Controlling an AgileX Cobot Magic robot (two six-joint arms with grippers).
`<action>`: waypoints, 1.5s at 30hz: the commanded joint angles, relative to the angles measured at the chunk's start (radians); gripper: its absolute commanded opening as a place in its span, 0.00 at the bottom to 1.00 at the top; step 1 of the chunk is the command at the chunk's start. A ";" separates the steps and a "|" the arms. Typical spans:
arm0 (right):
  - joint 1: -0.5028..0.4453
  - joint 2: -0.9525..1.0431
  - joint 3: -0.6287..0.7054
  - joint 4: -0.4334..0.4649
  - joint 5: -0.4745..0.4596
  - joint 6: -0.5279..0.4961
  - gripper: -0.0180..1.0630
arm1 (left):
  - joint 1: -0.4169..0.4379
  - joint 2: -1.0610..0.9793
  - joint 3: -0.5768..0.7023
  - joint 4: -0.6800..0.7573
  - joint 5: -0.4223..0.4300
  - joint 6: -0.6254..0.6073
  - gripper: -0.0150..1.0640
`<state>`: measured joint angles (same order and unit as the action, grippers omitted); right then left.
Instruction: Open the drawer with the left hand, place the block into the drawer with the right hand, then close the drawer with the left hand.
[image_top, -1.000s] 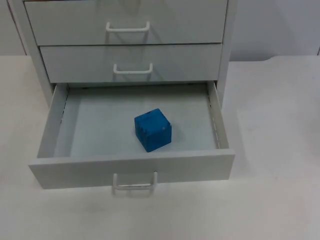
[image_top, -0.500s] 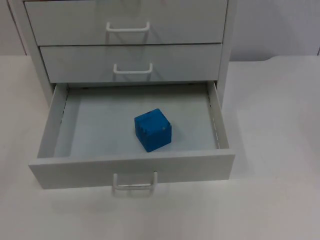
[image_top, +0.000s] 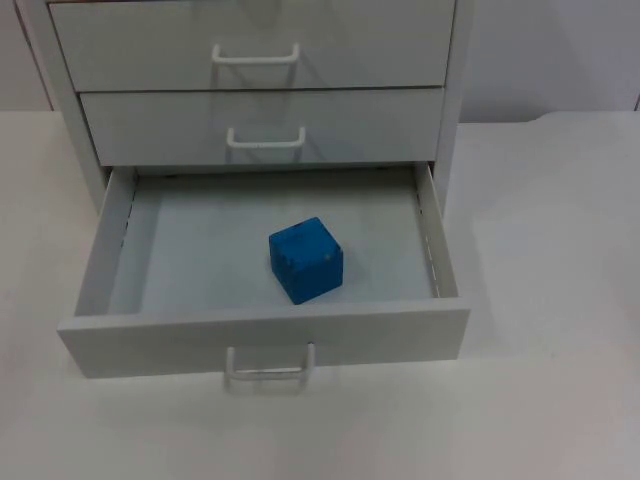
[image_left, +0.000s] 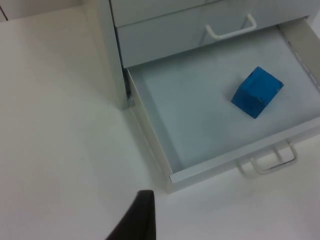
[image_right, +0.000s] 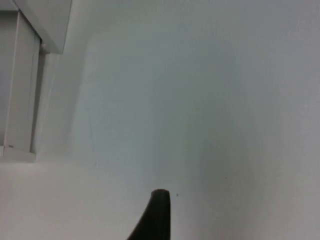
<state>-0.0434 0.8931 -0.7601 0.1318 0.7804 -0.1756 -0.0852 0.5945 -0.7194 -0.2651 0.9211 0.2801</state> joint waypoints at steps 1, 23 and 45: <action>-0.005 -0.021 0.003 0.002 -0.018 -0.004 0.76 | 0.005 -0.005 -0.003 -0.012 0.009 0.004 0.99; -0.005 -0.033 0.003 0.004 -0.039 0.005 0.76 | 0.005 0.218 -0.003 -0.216 -0.129 0.212 0.08; -0.005 -0.033 0.004 0.006 -0.051 0.007 0.76 | -0.425 0.475 -0.003 0.215 -0.280 -0.025 0.01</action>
<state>-0.0434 0.8659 -0.7576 0.1318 0.7387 -0.1737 -0.4664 1.0590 -0.7194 -0.1412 0.6599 0.3312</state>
